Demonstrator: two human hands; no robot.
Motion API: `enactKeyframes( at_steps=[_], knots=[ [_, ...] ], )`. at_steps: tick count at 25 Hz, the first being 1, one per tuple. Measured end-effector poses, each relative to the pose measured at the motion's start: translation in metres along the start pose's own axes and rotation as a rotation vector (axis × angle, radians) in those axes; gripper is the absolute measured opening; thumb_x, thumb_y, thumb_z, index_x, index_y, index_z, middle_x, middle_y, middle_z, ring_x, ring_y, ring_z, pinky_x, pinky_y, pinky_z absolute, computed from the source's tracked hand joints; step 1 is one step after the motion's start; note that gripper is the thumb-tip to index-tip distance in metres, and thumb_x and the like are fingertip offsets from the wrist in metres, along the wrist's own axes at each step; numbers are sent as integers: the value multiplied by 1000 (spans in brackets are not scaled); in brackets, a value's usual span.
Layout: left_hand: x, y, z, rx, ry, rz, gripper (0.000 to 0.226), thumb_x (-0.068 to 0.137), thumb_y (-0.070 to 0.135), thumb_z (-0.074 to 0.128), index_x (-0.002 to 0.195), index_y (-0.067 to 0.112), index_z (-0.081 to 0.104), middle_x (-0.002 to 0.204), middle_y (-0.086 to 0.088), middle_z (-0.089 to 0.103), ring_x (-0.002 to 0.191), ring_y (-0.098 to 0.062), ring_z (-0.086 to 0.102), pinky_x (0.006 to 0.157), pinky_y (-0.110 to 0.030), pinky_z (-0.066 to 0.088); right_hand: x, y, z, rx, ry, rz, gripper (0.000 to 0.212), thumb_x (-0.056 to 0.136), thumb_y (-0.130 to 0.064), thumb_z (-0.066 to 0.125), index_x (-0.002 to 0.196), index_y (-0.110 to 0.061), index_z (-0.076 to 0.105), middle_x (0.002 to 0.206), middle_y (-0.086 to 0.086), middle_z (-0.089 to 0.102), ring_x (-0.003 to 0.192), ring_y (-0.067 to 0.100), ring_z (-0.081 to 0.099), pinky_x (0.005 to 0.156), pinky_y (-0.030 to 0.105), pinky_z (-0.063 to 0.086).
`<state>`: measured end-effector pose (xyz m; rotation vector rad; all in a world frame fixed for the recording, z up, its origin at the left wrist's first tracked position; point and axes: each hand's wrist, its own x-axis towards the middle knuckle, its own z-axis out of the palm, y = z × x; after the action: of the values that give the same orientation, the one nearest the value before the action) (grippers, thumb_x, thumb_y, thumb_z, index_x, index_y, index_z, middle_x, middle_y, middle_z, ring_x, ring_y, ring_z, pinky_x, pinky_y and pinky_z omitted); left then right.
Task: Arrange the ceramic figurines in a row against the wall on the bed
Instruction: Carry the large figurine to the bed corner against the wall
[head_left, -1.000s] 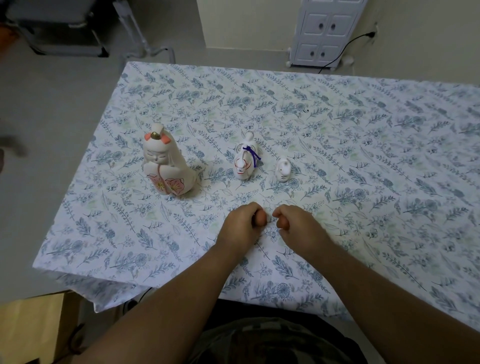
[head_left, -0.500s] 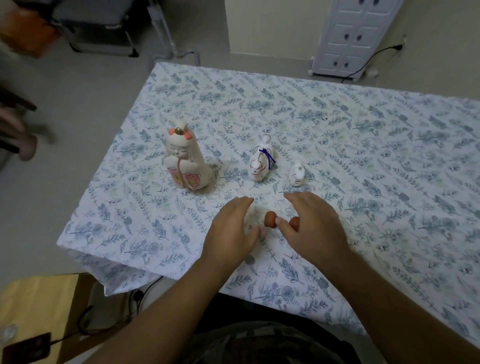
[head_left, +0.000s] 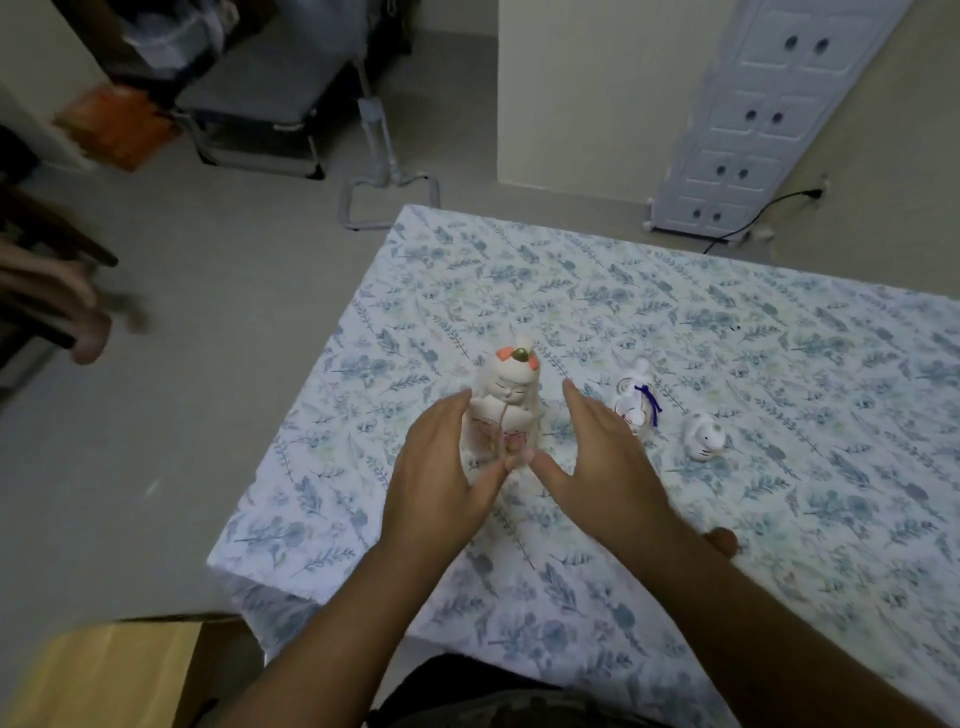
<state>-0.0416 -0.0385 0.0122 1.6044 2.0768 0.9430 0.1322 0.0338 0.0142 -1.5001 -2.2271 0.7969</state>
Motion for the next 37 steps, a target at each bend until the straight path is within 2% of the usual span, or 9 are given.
enactKeyframes(
  at_steps=[2,5,7,10,12,17,22,31,37],
  knots=[
    [28,-12,-3,-119,-106,-29,82,80,59,73,146,26,37,140,19,41,129,6,36,102,-6,27,23,-17,11,290,-50,90,87,86,-45,71,156,-22,24,150,-7,44,136,7,39,106,20,28],
    [59,-22,2,-321,-316,-20,71,75,38,82,137,29,49,129,12,63,115,-6,62,90,-26,55,42,-24,25,569,-56,137,71,89,-24,75,149,-25,37,136,-7,59,115,2,62,92,22,55],
    [67,-27,5,-367,-298,35,55,78,24,81,126,35,56,110,14,70,96,-4,68,73,-22,58,45,-27,33,612,7,188,67,88,-16,76,144,-26,41,128,-6,63,105,0,67,81,21,58],
    [66,-29,2,-431,-280,96,47,85,18,75,122,39,58,105,15,71,90,-5,69,69,-29,60,40,-30,39,652,91,224,66,83,-10,80,136,-33,47,114,-15,66,91,-14,66,66,6,52],
    [68,-27,-5,-444,-301,120,47,87,23,74,127,41,57,108,13,70,95,-8,68,72,-33,61,36,-35,33,687,148,221,65,81,-13,81,128,-44,50,107,-19,69,94,-15,65,67,5,52],
    [89,4,-20,-465,-357,191,61,87,33,72,142,41,48,123,8,65,110,-13,64,83,-39,60,29,-48,-11,786,306,159,63,74,-32,84,125,-52,53,118,-15,69,105,9,71,75,32,62],
    [103,74,-7,-546,-369,291,66,83,38,71,142,50,45,129,19,62,116,-3,60,84,-34,62,13,-35,-76,720,475,111,64,74,-40,83,127,-56,51,122,-21,65,114,4,65,80,28,61],
    [88,228,127,-633,-616,442,59,79,43,74,133,47,49,120,32,62,106,8,63,74,-14,58,-60,99,-187,694,690,218,69,82,-18,77,131,-57,48,129,-24,63,119,2,62,88,23,57],
    [67,340,261,-582,-784,564,50,90,29,75,129,52,55,114,14,69,100,-7,68,74,-22,60,-114,242,-252,663,825,388,75,83,-10,77,127,-63,49,127,-29,63,116,-2,61,81,15,56]
  ],
)
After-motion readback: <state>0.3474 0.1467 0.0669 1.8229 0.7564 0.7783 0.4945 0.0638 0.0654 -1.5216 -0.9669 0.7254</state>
